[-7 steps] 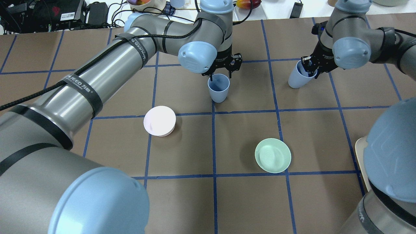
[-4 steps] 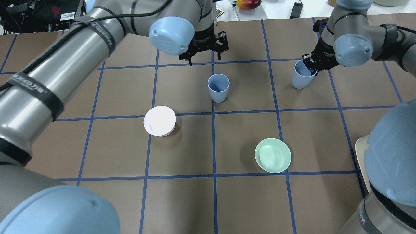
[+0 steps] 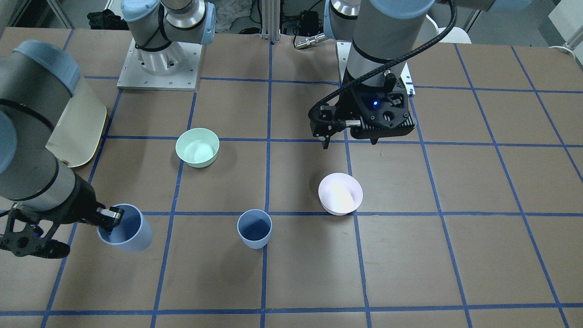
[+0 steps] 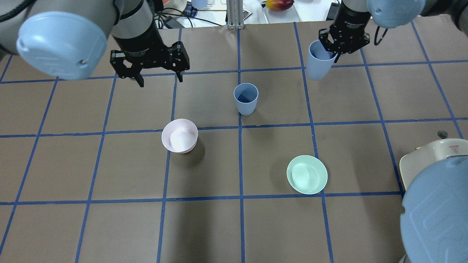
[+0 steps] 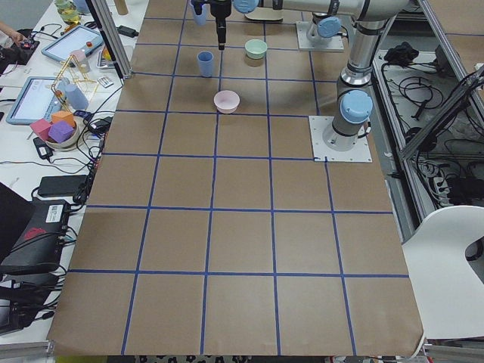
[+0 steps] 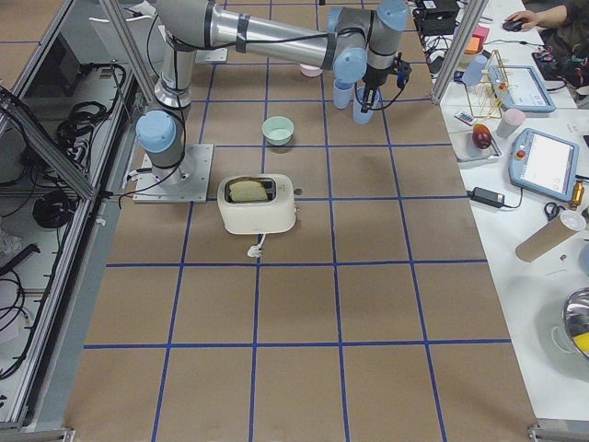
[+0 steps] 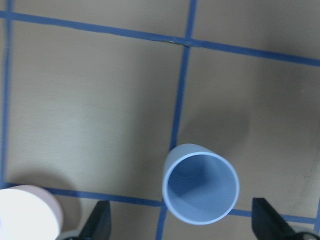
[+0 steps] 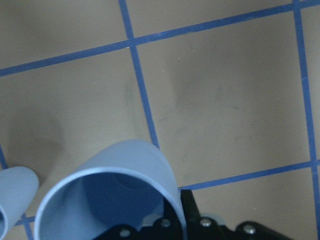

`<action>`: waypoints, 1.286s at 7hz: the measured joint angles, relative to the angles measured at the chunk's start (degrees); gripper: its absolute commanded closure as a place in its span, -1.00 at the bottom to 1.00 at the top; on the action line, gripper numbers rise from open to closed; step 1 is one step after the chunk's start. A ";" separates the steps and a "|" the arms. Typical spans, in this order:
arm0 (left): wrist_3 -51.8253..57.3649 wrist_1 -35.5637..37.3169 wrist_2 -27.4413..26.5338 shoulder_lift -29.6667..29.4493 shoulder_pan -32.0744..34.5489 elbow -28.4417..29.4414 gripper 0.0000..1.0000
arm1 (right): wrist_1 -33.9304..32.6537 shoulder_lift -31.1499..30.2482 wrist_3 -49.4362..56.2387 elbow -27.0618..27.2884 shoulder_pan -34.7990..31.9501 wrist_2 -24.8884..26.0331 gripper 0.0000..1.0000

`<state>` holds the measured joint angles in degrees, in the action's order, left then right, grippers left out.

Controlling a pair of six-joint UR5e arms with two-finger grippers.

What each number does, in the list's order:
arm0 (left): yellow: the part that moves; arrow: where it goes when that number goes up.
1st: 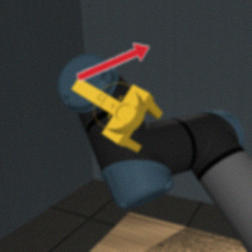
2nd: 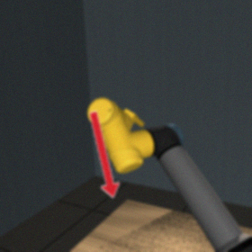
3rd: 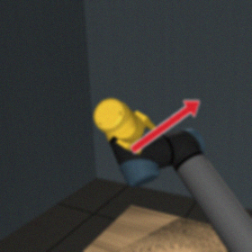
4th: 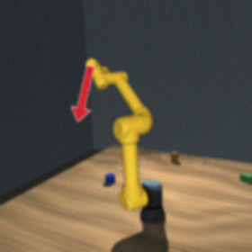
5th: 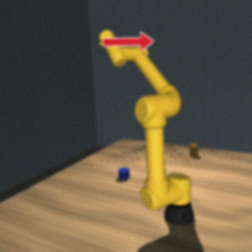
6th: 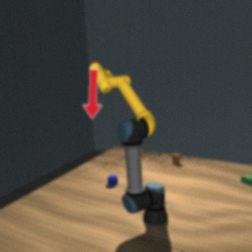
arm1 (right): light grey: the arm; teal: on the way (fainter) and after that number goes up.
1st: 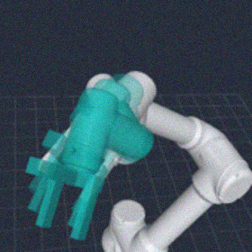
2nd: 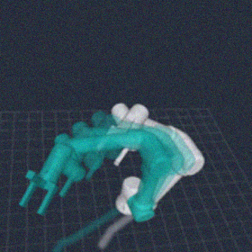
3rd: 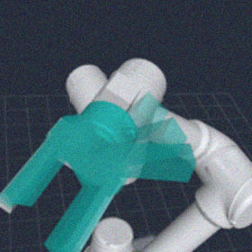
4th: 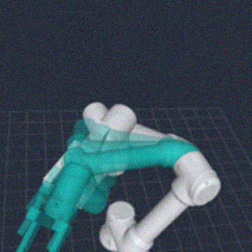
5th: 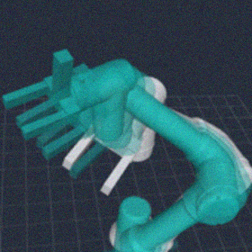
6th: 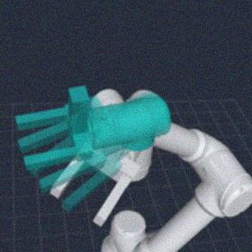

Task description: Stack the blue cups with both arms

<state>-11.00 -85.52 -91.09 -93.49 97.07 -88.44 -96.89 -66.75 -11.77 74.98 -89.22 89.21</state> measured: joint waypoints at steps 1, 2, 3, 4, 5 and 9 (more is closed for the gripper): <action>3.17 0.63 -0.08 2.30 -1.49 -2.22 -1.00 | 0.93 0.04 -5.51 -0.99 -3.94 -0.21 1.00; 4.66 2.34 -0.16 3.27 -2.38 -2.99 -1.00 | 1.26 0.17 -10.87 -1.26 -7.75 -0.41 1.00; 5.30 4.05 -0.38 3.49 -2.74 -3.13 -1.00 | 1.35 0.40 -15.89 -1.26 -11.07 -0.62 1.00; 5.53 4.85 -0.96 3.37 -2.88 -2.99 -1.00 | 1.38 0.77 -19.20 -1.17 -13.57 -0.78 1.00; 5.60 5.14 -1.67 3.08 -2.90 -2.76 -1.00 | 1.34 1.16 -20.51 -0.87 -14.85 -0.86 1.00; 5.63 5.28 -2.23 2.93 -2.93 -2.45 -1.00 | 0.23 3.31 -21.12 -0.21 -15.58 -1.22 1.00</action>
<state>-5.37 -80.24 -93.33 -90.56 94.14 -90.89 -96.66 -63.45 -32.89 74.76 -104.79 87.99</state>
